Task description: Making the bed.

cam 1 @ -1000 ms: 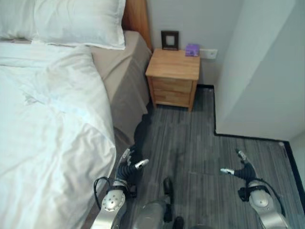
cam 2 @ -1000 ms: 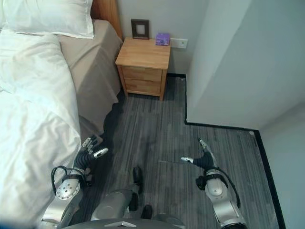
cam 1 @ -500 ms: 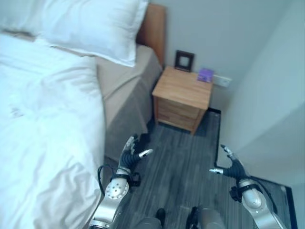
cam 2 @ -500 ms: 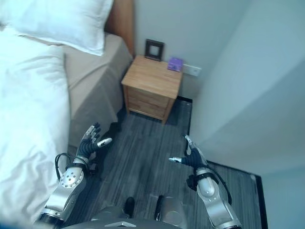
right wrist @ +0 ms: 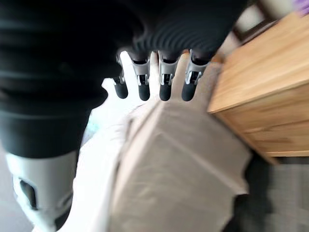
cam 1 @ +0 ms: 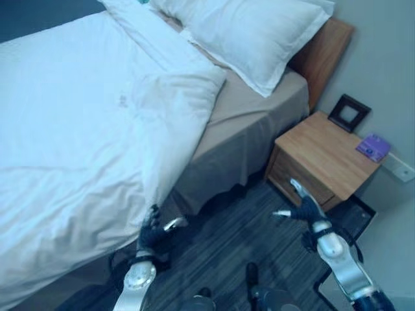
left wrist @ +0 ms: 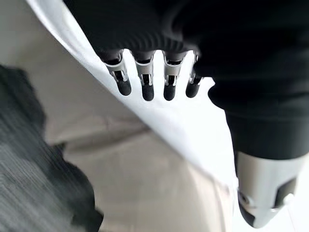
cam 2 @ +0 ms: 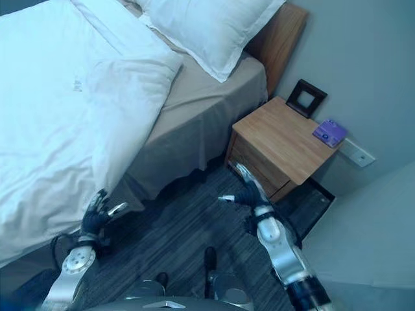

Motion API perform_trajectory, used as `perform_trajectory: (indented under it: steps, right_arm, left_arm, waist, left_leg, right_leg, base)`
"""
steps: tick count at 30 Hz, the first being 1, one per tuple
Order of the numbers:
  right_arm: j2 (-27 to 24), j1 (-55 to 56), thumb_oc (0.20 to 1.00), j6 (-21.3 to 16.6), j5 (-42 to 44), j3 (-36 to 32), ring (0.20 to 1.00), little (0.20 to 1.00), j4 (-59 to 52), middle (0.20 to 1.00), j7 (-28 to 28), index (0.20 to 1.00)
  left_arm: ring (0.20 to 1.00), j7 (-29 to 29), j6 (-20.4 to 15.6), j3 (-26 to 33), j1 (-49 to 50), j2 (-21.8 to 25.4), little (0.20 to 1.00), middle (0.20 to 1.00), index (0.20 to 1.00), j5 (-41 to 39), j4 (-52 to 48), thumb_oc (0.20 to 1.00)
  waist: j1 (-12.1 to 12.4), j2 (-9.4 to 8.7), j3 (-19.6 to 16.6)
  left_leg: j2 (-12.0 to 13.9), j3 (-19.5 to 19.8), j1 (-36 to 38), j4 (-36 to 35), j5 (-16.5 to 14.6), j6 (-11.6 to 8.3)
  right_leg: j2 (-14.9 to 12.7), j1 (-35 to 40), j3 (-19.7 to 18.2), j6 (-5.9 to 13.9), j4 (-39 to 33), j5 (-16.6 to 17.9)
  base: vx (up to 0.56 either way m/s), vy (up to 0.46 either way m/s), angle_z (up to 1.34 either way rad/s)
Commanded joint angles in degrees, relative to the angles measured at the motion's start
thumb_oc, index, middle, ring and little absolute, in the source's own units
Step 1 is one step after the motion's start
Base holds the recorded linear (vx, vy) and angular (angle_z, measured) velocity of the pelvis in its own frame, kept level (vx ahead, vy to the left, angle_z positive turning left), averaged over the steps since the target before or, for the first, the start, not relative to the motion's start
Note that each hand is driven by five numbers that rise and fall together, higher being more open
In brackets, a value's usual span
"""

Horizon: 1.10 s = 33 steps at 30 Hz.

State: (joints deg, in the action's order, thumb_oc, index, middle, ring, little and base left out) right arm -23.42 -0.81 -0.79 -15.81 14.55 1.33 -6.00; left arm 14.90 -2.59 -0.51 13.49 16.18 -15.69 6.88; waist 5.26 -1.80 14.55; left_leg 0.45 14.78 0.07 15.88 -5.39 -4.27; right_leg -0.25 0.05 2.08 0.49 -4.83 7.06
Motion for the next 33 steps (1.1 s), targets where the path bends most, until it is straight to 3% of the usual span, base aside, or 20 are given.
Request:
perform_trajectory:
  steps: [1,2,3,5,6,8,9,12,15,19,20,21,23,24,25,26,27,28,31,33]
  right_arm:
    - [-2.6,-3.0,1.000,-1.3,0.3,-0.1,1.000,1.000,-3.2,1.000,-1.0,1.000]
    - [-2.6,-3.1,1.000,-1.3,0.3,-0.1,1.000,1.000,-3.2,1.000,-1.0,1.000]
    - [-2.7,-2.6,1.000,-0.5,0.2,-1.7,1.000,1.000,-3.0,1.000,-1.3,1.000]
    - [-2.5,-2.2,1.000,-0.1,0.3,-2.4,1.000,1.000,-2.6,1.000,-1.3,1.000]
    - [-2.3,-1.3,1.000,0.1,0.6,-3.5,1.000,1.000,-2.4,1.000,-1.8,1.000]
    - [-2.5,-1.4,1.000,0.2,0.2,-3.5,1.000,1.000,-1.6,1.000,-2.0,1.000]
    - [-2.5,-1.8,1.000,0.7,0.0,-3.4,1.000,1.000,-0.5,1.000,-2.2,1.000]
    - [-2.3,-2.0,1.000,1.3,0.9,-4.6,1.000,1.000,1.0,1.000,-2.4,1.000]
    - [-2.1,-1.7,1.000,1.3,1.0,-5.4,1.000,1.000,0.8,1.000,-1.9,1.000]
    - [-0.5,0.2,1.000,0.9,1.2,-5.4,1.000,1.000,-0.1,1.000,-1.3,1.000]
    - [-0.1,0.8,1.000,0.8,1.4,-5.7,1.000,1.000,-0.4,1.000,-1.1,1.000]
    - [1.4,1.3,1.000,0.5,1.8,-5.6,1.000,1.000,-0.4,1.000,-0.9,1.000]
    - [2.0,1.3,1.000,0.5,1.6,-5.3,1.000,1.000,-0.3,1.000,-0.6,1.000]
    - [2.2,1.4,1.000,0.3,1.4,-5.0,1.000,1.000,-0.5,1.000,-0.4,1.000]
    - [2.5,1.2,1.000,0.3,1.1,-4.4,1.000,1.000,-0.1,1.000,-0.3,1.000]
    - [2.5,1.2,1.000,0.3,1.1,-4.4,1.000,1.000,-0.2,1.000,-0.3,1.000]
    - [2.7,1.1,1.000,0.4,1.0,-4.3,1.000,1.000,0.1,1.000,-0.6,1.000]
    - [2.5,1.1,1.000,0.4,1.7,-4.9,1.000,1.000,0.3,1.000,-1.1,1.000]
    - [1.9,1.4,1.000,0.1,2.7,-5.2,1.000,1.000,0.7,1.000,-1.6,1.000]
    - [2.1,2.1,1.000,0.0,2.4,-5.0,1.000,1.000,0.7,1.000,-1.6,1.000]
  left_arm:
    - [1.000,1.0,-4.1,3.2,-3.3,2.5,1.000,1.000,1.000,-3.8,-4.6,1.000]
    - [1.000,1.0,-4.1,3.2,-3.3,2.5,1.000,1.000,1.000,-3.8,-4.7,1.000]
    - [1.000,0.8,-3.8,3.6,-3.5,2.3,1.000,1.000,1.000,-4.0,-3.8,1.000]
    - [1.000,0.5,-3.6,3.3,-3.8,2.1,1.000,1.000,1.000,-3.8,-3.3,1.000]
    - [1.000,0.7,-3.3,3.5,-3.6,2.0,1.000,1.000,1.000,-2.8,-1.9,1.000]
    - [1.000,1.0,-3.2,4.0,-3.2,1.9,1.000,1.000,1.000,-2.3,-1.3,1.000]
    - [1.000,1.5,-3.0,4.4,-2.6,1.3,1.000,1.000,1.000,-2.4,-0.6,1.000]
    - [1.000,1.2,-2.9,5.3,-1.2,0.1,1.000,1.000,1.000,-3.2,-1.0,1.000]
    - [1.000,0.6,-2.8,6.1,0.1,0.0,1.000,1.000,1.000,-3.1,-1.5,1.000]
    - [1.000,-0.5,-2.3,6.1,1.9,-0.4,1.000,1.000,1.000,-3.5,-1.8,1.000]
    - [1.000,-0.8,-1.9,5.8,1.8,-0.2,1.000,1.000,1.000,-3.5,-1.8,1.000]
    - [1.000,-1.2,-1.3,4.7,0.3,0.7,1.000,1.000,1.000,-3.0,-1.5,1.000]
    - [1.000,-1.3,-1.1,4.2,-0.8,1.4,1.000,1.000,1.000,-2.7,-1.3,1.000]
    - [1.000,-1.4,-1.3,3.8,-1.2,1.7,1.000,1.000,1.000,-2.7,-1.8,1.000]
    - [1.000,-1.5,-1.3,2.7,-2.3,2.5,1.000,1.000,1.000,-2.6,-2.1,1.000]
    - [1.000,-1.5,-1.3,2.7,-2.3,2.5,1.000,1.000,1.000,-2.6,-2.1,1.000]
    - [1.000,-1.5,-1.5,2.3,-2.9,2.8,1.000,1.000,1.000,-2.8,-2.3,1.000]
    - [1.000,-1.7,-2.0,1.1,-4.6,3.8,1.000,1.000,1.000,-3.5,-2.5,1.000]
    - [1.000,-2.4,-2.2,0.8,-5.0,4.4,1.000,1.000,1.000,-3.8,-2.2,1.000]
    - [1.000,-2.7,-2.0,1.4,-4.2,4.2,1.000,1.000,1.000,-2.9,-1.9,1.000]
  waist:
    - [-0.3,0.81,2.1]
    - [-0.3,0.79,2.0]
    - [-0.7,1.18,0.9]
    - [-0.8,1.28,0.2]
    - [-0.6,2.89,-1.2]
    - [-0.1,3.55,-1.4]
    - [0.7,4.02,-1.3]
    - [1.2,4.19,-1.1]
    - [2.0,3.72,-1.6]
    - [2.5,1.23,-4.2]
    - [2.4,0.69,-4.4]
    - [1.7,-0.50,-4.1]
    - [1.2,-0.39,-4.1]
    - [0.1,-0.27,-3.1]
    - [-2.1,0.92,-1.4]
    - [-1.9,0.94,-1.5]
    - [-2.6,1.62,-0.9]
    - [-4.3,1.86,0.1]
    - [-5.0,1.01,-0.1]
    - [-4.6,0.89,-0.5]
  left_leg:
    - [-0.1,-12.3,-7.8,4.4,6.8,-0.73]
    - [-0.1,-12.4,-7.8,4.4,6.8,-0.70]
    - [3.0,-20.4,-7.5,-1.4,5.4,0.28]
    - [3.0,-22.4,-7.7,-4.7,5.9,0.49]
    - [2.3,-24.5,-7.9,-13.3,9.9,0.39]
    - [1.0,-23.0,-8.2,-20.2,12.6,0.19]
    - [0.0,-19.9,-11.1,-20.9,12.8,-1.01]
    - [0.2,-19.7,-11.5,-20.9,15.9,-2.76]
    - [0.7,-22.3,-9.3,-20.0,16.7,-1.70]
    - [0.4,-22.7,-7.4,-20.8,15.1,0.96]
    - [0.4,-23.0,-6.8,-20.9,14.6,1.25]
    - [0.0,-23.8,-4.8,-20.9,12.1,2.68]
    - [-0.2,-23.7,-3.3,-20.9,10.5,3.83]
    - [-0.8,-23.6,-1.8,-20.9,9.8,4.62]
    - [0.2,-22.6,-0.3,-20.9,9.0,4.70]
    - [0.2,-22.8,-0.4,-20.9,9.0,4.67]
    - [0.7,-22.1,-0.2,-20.9,8.9,4.42]
    - [0.9,-20.2,-0.1,-20.9,9.1,3.61]
    - [-0.1,-18.8,-0.6,-20.9,9.6,3.10]
    - [-0.4,-18.9,-0.3,-20.9,9.4,3.12]
  right_leg:
    - [-5.6,4.5,5.6,2.82,-0.1,-7.1]
    - [-5.7,4.5,5.6,2.83,-0.1,-7.2]
    - [-5.8,6.2,8.9,3.03,-0.2,-9.7]
    - [-5.9,6.7,10.2,3.07,-0.2,-10.3]
    - [-4.4,8.1,12.3,3.16,-0.2,-11.5]
    - [-3.8,9.0,12.8,3.21,-0.2,-12.6]
    - [-3.2,10.4,13.1,2.89,-0.2,-13.6]
    - [-2.7,13.8,13.4,2.56,-0.2,-14.8]
    - [-2.9,15.8,13.3,2.68,-0.2,-15.5]
    - [-3.9,17.3,13.4,3.07,0.9,-16.6]
    - [-4.3,16.7,13.6,3.35,4.0,-17.0]
    - [-6.1,12.9,13.3,5.22,15.2,-16.9]
    - [-7.3,8.3,12.7,6.69,21.4,-14.6]
    - [-9.0,4.8,11.1,8.68,27.7,-9.6]
    - [-8.6,-0.6,7.6,8.77,32.7,-7.7]
    - [-8.6,-1.1,7.4,8.73,33.2,-7.8]
    - [-8.0,-2.9,5.9,7.85,32.0,-9.4]
    - [-2.9,-3.5,1.8,5.36,25.0,-14.3]
    - [0.0,-1.4,-1.5,3.47,15.3,-14.5]
    - [-1.4,1.0,0.5,3.64,11.8,-13.6]
  base:
    - [0.00,-0.232,1.23]
    - [0.12,-0.290,1.51]
    - [0.09,-0.126,1.09]
    - [0.18,-0.110,0.97]
    - [0.24,-0.068,0.97]
    - [0.28,-0.020,0.89]
    - [0.26,-0.002,0.62]
    - [0.27,0.032,0.02]
    - [0.26,0.050,-0.34]
    - [0.27,0.054,-0.01]
    - [0.29,0.121,-0.03]
    - [0.25,0.162,-0.37]
    - [0.10,0.142,-0.30]
    - [0.02,0.144,0.15]
    - [0.03,0.137,0.20]
    - [0.00,0.058,-0.01]
    - [0.04,-0.065,0.25]
    - [0.04,-0.063,0.24]
    - [0.07,-0.100,0.40]
    - [0.06,-0.079,0.43]
